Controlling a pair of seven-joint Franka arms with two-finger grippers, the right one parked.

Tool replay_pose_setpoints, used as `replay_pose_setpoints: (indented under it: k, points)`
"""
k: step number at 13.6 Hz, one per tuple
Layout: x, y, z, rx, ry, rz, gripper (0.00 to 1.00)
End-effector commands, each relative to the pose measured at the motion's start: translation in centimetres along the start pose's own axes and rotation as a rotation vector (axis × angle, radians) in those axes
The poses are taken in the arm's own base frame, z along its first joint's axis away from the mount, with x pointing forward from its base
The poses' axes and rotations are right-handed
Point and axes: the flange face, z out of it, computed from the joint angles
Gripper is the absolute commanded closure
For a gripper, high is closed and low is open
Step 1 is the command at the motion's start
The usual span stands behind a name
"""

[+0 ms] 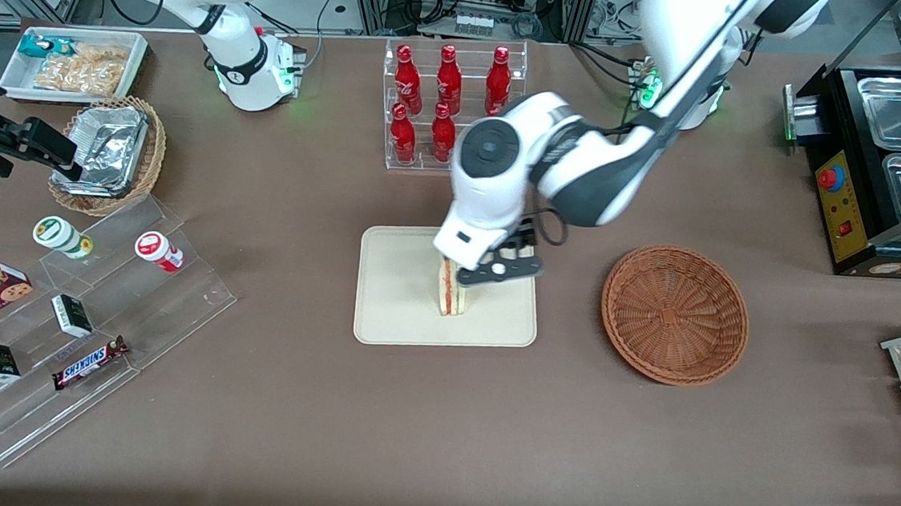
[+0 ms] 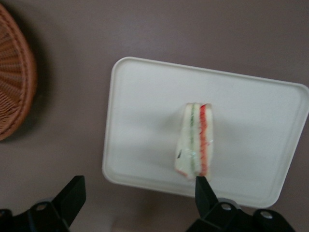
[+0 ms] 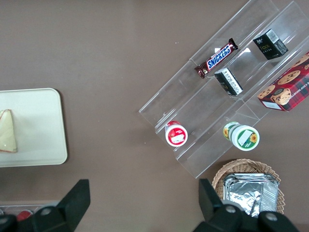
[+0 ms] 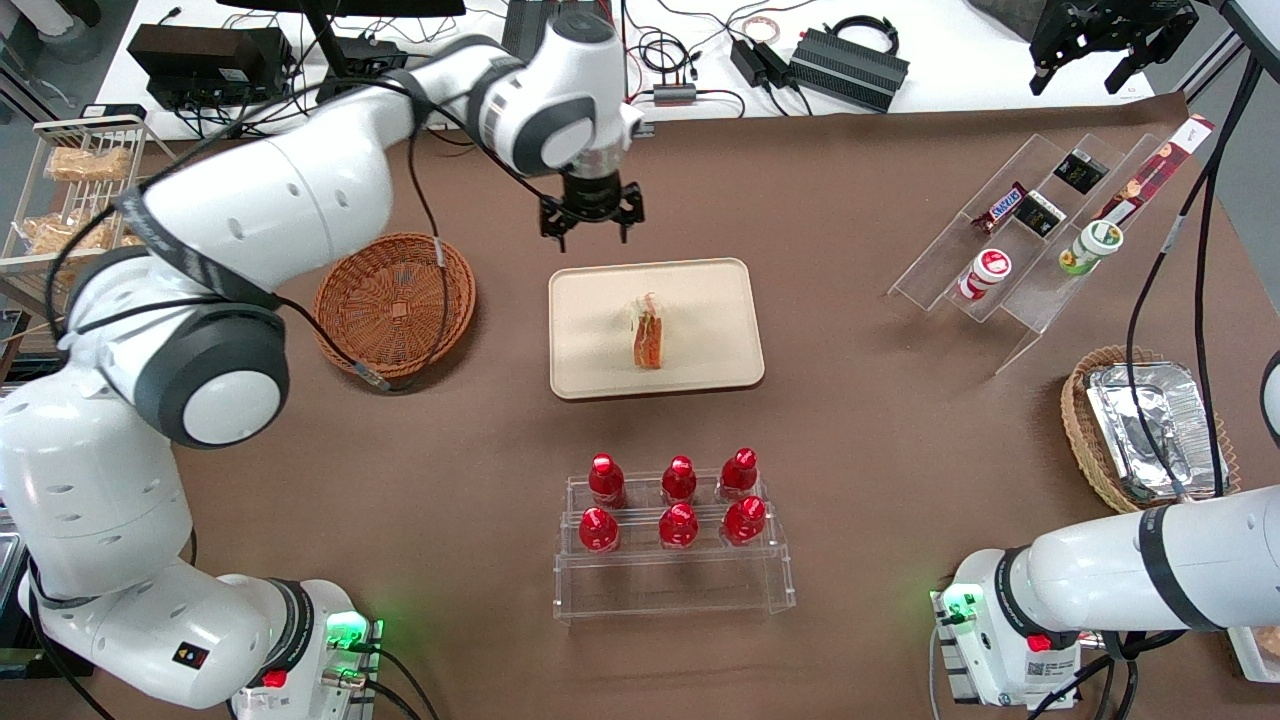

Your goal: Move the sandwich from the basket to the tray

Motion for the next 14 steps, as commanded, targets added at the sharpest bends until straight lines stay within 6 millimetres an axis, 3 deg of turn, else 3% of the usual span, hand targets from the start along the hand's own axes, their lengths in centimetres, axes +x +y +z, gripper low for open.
replay_pose_setpoints:
  k: [1, 2, 3, 6, 14]
  points:
    - [2.5, -4.3, -0.4, 0.006, -0.075, 0.0, 0.0]
    - [3.5, -6.0, -0.5, 0.012, -0.075, -0.011, 0.0]
    - [5.1, -9.1, -0.7, 0.014, -0.078, -0.003, 0.0]
    - [6.5, -16.0, -2.3, 0.018, -0.078, 0.048, 0.0]
    - [4.5, -28.2, -6.9, 0.097, -0.131, 0.108, 0.0]
